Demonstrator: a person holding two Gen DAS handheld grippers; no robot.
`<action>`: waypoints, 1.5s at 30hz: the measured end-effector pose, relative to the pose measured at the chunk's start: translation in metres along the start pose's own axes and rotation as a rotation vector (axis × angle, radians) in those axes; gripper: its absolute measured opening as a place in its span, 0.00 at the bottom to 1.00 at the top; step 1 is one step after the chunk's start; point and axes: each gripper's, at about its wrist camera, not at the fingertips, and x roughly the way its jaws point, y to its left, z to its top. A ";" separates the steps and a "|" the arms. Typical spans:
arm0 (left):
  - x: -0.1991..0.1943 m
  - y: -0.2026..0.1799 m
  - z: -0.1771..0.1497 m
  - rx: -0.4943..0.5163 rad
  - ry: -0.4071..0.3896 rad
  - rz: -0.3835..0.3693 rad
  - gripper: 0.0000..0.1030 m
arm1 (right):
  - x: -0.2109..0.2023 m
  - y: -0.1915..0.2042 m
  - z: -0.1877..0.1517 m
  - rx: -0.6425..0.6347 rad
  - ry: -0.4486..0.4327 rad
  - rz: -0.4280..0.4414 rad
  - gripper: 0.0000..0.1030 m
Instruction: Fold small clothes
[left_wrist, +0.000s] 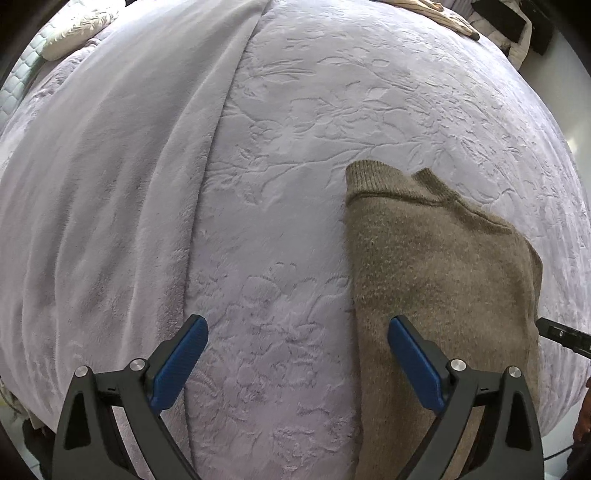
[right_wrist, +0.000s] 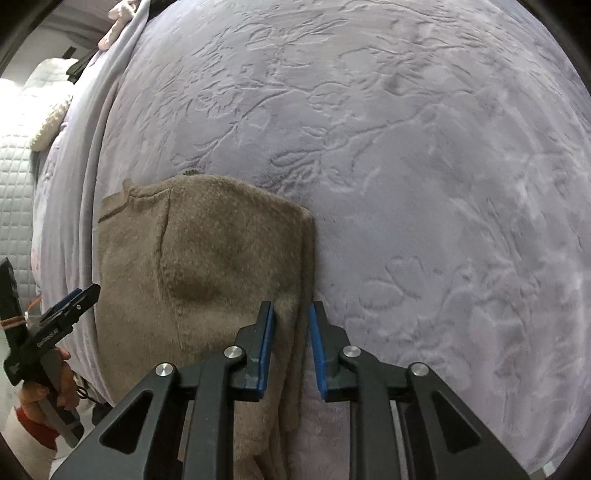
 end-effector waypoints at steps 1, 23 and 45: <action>-0.001 -0.001 -0.001 0.002 0.000 0.000 0.96 | -0.001 0.000 -0.002 0.002 0.000 0.001 0.21; -0.041 -0.009 -0.049 0.063 0.008 0.046 0.99 | -0.018 0.019 -0.059 -0.050 0.039 -0.055 0.67; -0.089 -0.035 -0.080 0.064 0.021 0.068 0.99 | -0.053 0.064 -0.096 -0.081 -0.056 -0.164 0.85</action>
